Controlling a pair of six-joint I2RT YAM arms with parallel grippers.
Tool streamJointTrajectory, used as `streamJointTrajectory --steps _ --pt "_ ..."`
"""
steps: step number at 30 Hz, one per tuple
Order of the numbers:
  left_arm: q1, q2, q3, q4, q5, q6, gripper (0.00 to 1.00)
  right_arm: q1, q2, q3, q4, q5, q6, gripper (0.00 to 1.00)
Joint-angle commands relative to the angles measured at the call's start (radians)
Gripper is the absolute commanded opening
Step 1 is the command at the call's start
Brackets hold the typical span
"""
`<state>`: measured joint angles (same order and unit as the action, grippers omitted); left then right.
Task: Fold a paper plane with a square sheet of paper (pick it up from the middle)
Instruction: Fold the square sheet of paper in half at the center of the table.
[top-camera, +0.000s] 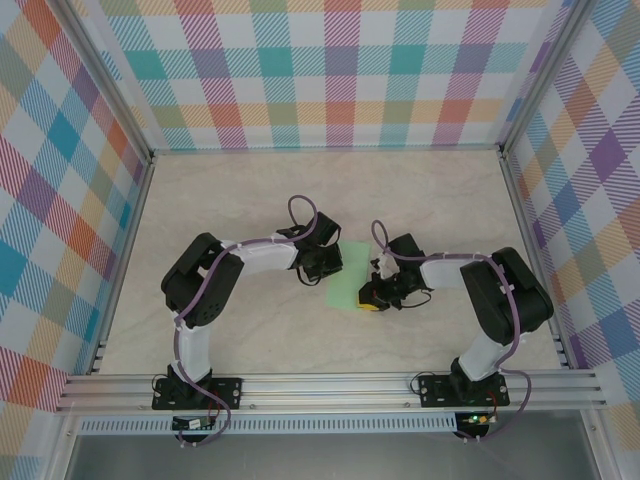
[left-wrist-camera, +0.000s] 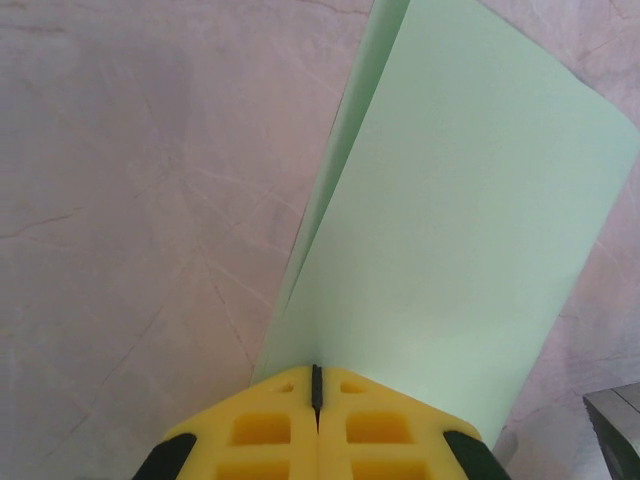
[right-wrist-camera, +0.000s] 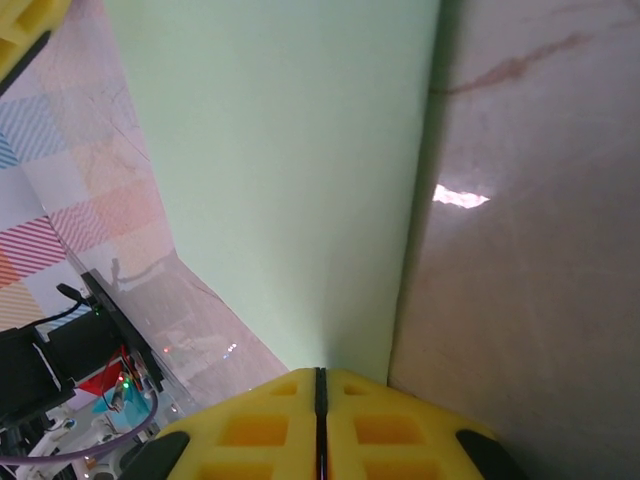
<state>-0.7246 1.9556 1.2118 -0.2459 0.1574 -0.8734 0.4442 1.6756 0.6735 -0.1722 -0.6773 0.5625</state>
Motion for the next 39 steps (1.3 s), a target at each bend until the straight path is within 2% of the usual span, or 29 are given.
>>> streamJointTrajectory --steps 1,6,10,12,17,20,25,29,35,39 --pt "-0.009 -0.036 -0.046 -0.127 -0.058 0.002 0.0 0.011 0.03 0.034 -0.087 -0.004 -0.064 0.1" --pt "-0.008 -0.077 -0.071 -0.137 -0.082 -0.004 0.0 0.016 -0.018 0.121 -0.176 0.011 -0.119 0.14" --pt "-0.008 -0.116 -0.096 -0.149 -0.112 -0.009 0.0 0.016 -0.059 0.176 -0.249 0.199 -0.104 0.2" --pt "-0.008 -0.138 -0.106 -0.147 -0.114 -0.006 0.0 0.016 -0.055 0.193 -0.255 0.245 -0.083 0.2" --pt "-0.008 -0.21 -0.127 -0.127 -0.115 0.006 0.0 0.017 -0.035 0.224 -0.23 0.248 -0.046 0.26" --pt "-0.003 -0.256 -0.153 -0.119 -0.117 -0.003 0.07 0.016 -0.013 0.25 -0.225 0.221 -0.046 0.29" --pt "0.021 -0.314 -0.249 0.006 -0.052 -0.056 0.29 0.016 0.022 0.294 -0.21 0.155 -0.046 0.34" --pt "0.03 -0.323 -0.297 0.065 -0.013 -0.091 0.37 0.017 0.065 0.316 -0.183 0.071 -0.043 0.36" --pt "0.036 -0.321 -0.334 0.128 0.016 -0.127 0.43 0.018 0.113 0.325 -0.165 0.044 -0.044 0.36" --pt "0.038 -0.31 -0.329 0.134 0.03 -0.125 0.49 0.019 0.13 0.326 -0.18 0.075 -0.053 0.37"
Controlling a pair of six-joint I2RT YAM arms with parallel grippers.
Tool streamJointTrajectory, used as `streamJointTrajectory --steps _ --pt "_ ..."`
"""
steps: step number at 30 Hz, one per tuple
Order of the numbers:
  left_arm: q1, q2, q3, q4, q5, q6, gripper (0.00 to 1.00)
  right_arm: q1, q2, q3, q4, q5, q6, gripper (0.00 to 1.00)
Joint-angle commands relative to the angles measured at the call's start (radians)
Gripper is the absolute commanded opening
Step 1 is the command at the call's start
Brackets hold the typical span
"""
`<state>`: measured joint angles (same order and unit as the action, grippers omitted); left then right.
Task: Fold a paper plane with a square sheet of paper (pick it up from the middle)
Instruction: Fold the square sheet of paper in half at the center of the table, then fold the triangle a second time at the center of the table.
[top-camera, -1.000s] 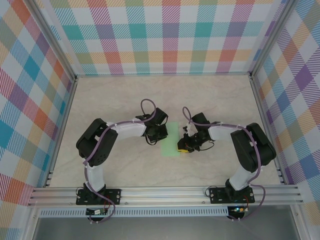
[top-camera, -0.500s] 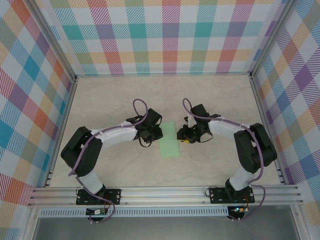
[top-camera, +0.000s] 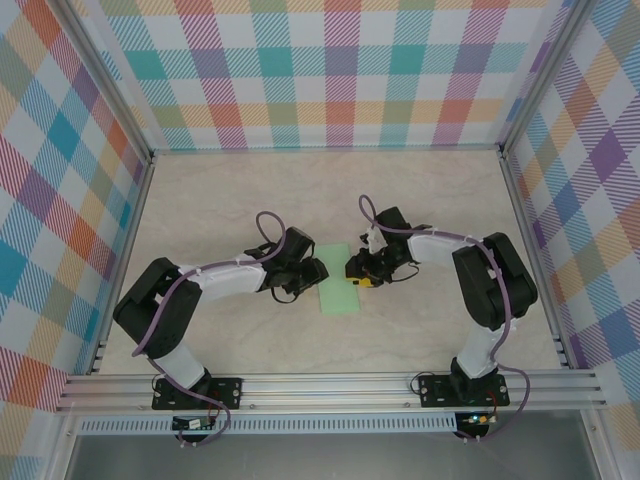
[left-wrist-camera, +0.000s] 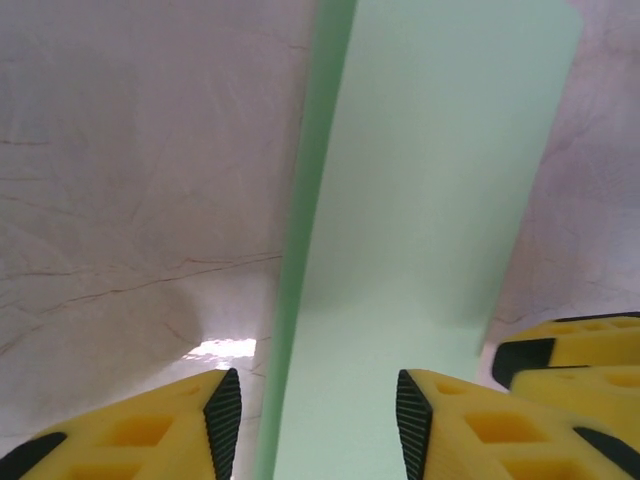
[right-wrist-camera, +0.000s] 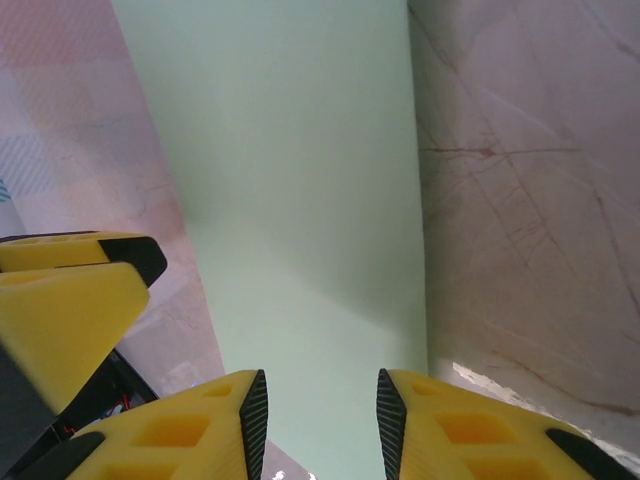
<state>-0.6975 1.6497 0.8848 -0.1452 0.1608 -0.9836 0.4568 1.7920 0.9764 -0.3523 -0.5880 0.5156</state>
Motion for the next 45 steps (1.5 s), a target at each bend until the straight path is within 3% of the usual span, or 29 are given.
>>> streamJointTrajectory --steps 1,15,22,30,33,45 --pt "0.01 0.001 0.0 0.033 0.029 -0.016 0.5 0.006 0.018 0.021 -0.004 -0.001 -0.01 0.37" --pt "0.01 0.052 0.008 0.066 0.085 -0.02 0.53 0.006 0.04 -0.018 -0.001 0.048 -0.014 0.36" --pt "0.009 0.078 0.016 0.103 0.119 -0.021 0.5 0.007 0.046 -0.021 -0.001 0.053 -0.012 0.36" --pt "0.009 0.098 0.032 0.117 0.128 -0.02 0.36 0.006 0.048 -0.021 0.004 0.047 -0.01 0.36" --pt "0.009 0.1 0.045 0.102 0.123 -0.006 0.26 0.006 0.041 -0.015 0.001 0.046 -0.004 0.36" --pt "0.012 0.123 0.141 -0.1 0.069 0.16 0.04 0.006 -0.052 0.013 -0.048 0.084 0.009 0.37"
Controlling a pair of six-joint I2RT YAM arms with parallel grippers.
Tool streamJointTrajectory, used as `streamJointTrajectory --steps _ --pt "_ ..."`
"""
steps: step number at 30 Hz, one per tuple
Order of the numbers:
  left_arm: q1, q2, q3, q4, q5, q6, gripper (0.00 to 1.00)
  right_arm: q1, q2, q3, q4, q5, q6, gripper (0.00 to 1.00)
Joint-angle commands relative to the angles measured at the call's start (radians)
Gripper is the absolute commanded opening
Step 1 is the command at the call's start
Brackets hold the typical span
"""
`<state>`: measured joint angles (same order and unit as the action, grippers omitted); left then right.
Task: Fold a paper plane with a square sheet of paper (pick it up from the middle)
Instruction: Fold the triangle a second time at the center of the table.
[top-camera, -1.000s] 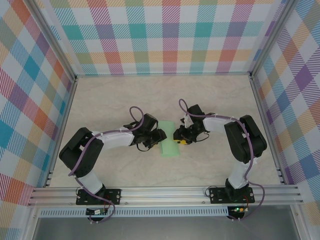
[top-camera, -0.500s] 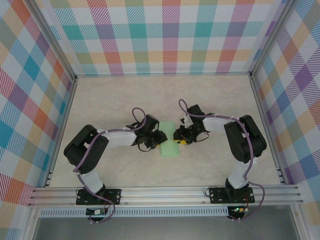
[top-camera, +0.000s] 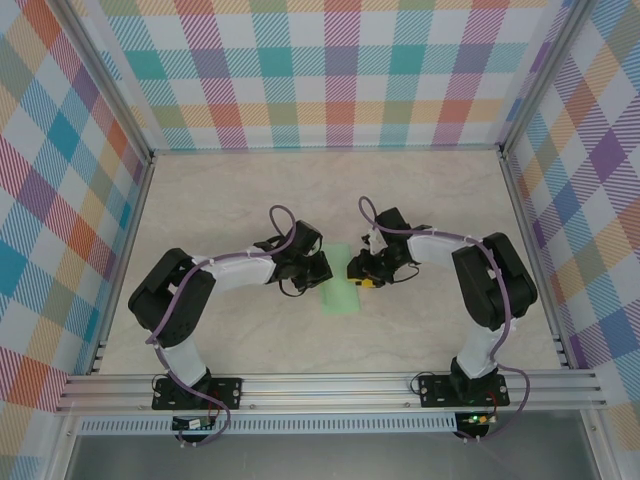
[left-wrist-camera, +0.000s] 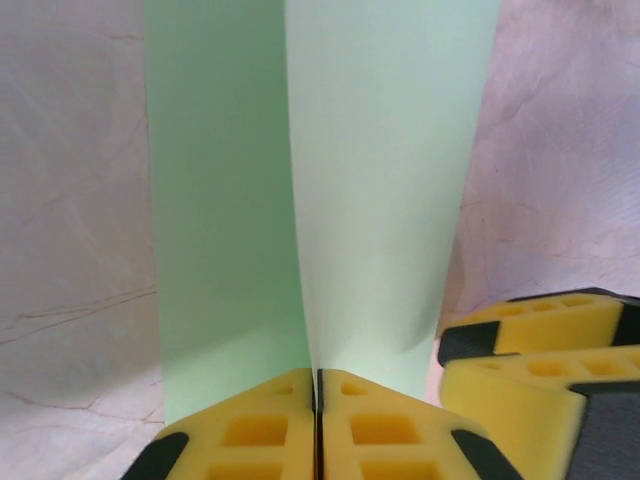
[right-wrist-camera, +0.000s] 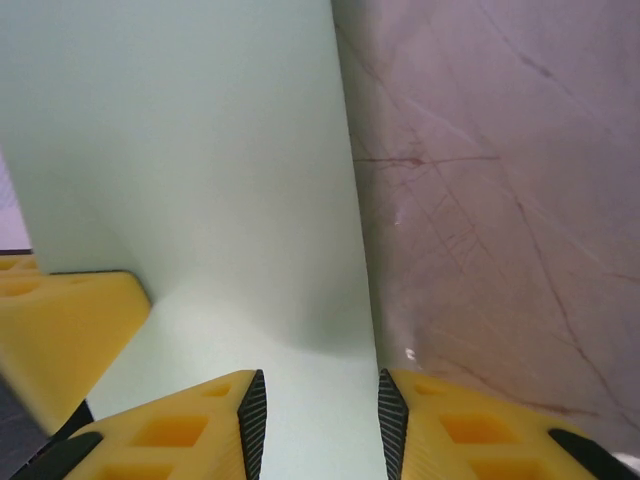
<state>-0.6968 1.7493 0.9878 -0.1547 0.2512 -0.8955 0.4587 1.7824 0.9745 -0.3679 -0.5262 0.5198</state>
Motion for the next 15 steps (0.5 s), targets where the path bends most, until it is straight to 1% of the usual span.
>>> streamJointTrajectory --steps 1,2,3,9,15 --pt "0.01 0.03 0.052 -0.11 -0.018 0.094 0.03 0.005 -0.05 0.016 -0.04 0.03 0.002 0.37" --pt "0.011 0.036 0.063 -0.114 -0.012 0.116 0.01 0.005 -0.055 0.016 -0.046 0.036 0.002 0.37" --pt "0.011 0.042 0.078 -0.168 -0.01 0.143 0.0 0.005 -0.062 0.016 -0.049 0.042 0.003 0.38" --pt "0.011 0.062 0.152 -0.294 0.01 0.291 0.0 0.005 -0.096 0.011 -0.058 0.071 0.009 0.38" --pt "0.011 0.061 0.174 -0.318 0.059 0.362 0.0 0.004 -0.113 0.015 -0.071 0.087 0.006 0.38"
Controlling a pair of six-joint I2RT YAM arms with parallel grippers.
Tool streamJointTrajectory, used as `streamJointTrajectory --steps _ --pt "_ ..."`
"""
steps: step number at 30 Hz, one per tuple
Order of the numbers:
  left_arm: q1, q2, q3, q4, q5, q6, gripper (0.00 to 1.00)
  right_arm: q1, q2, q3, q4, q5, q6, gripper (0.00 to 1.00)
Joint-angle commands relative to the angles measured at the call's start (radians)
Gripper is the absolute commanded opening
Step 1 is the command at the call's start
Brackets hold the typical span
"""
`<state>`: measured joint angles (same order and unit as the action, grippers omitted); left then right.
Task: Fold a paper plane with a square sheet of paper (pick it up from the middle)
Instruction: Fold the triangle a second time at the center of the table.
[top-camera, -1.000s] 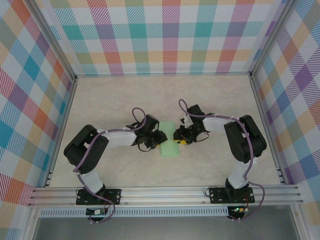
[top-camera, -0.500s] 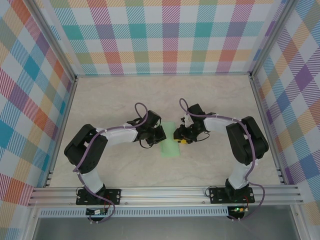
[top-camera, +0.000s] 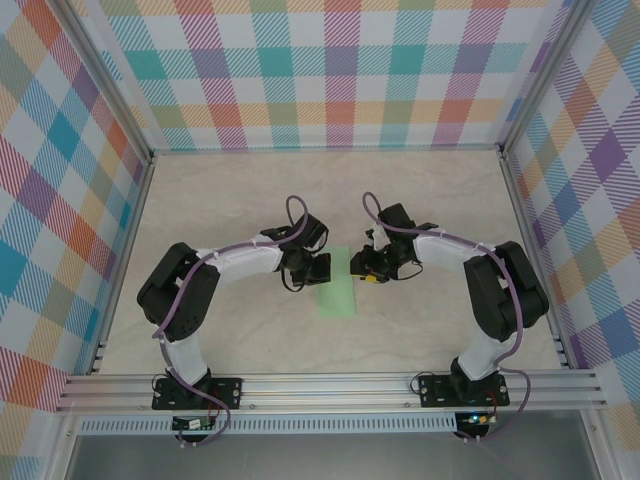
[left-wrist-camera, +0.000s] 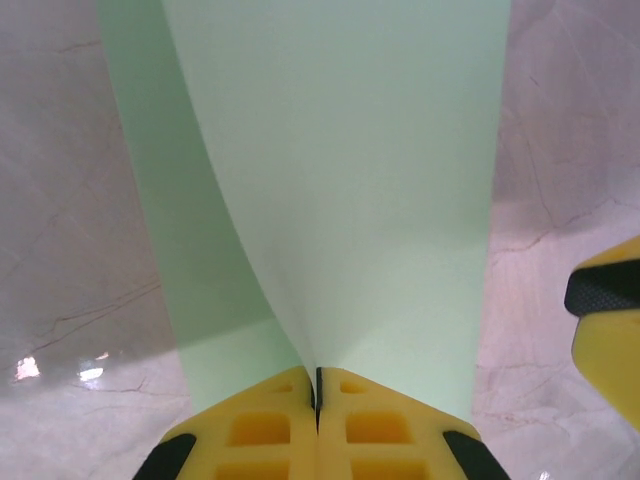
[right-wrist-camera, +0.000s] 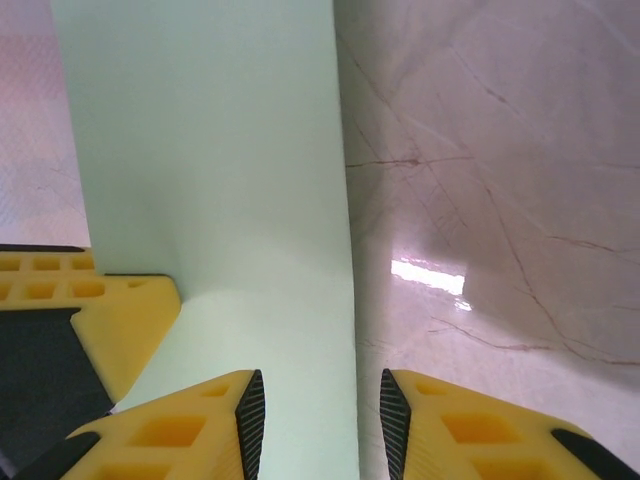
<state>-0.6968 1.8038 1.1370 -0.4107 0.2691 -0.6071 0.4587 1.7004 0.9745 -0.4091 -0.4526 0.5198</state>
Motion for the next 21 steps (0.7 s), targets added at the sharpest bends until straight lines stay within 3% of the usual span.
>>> streamJointTrajectory --steps 1,7,12,21 --pt "0.011 0.009 0.029 -0.067 0.049 0.081 0.0 0.005 -0.033 0.015 -0.031 0.015 0.006 0.38" --pt "0.011 0.017 0.027 -0.059 0.045 0.053 0.0 0.005 -0.075 -0.009 -0.016 0.014 0.003 0.39" --pt "0.011 0.019 0.005 0.004 0.076 -0.01 0.08 0.026 -0.176 -0.08 0.026 0.038 -0.004 0.45" --pt "0.011 0.013 -0.002 0.001 0.075 -0.048 0.05 0.258 -0.348 -0.211 0.129 0.23 -0.014 0.55"
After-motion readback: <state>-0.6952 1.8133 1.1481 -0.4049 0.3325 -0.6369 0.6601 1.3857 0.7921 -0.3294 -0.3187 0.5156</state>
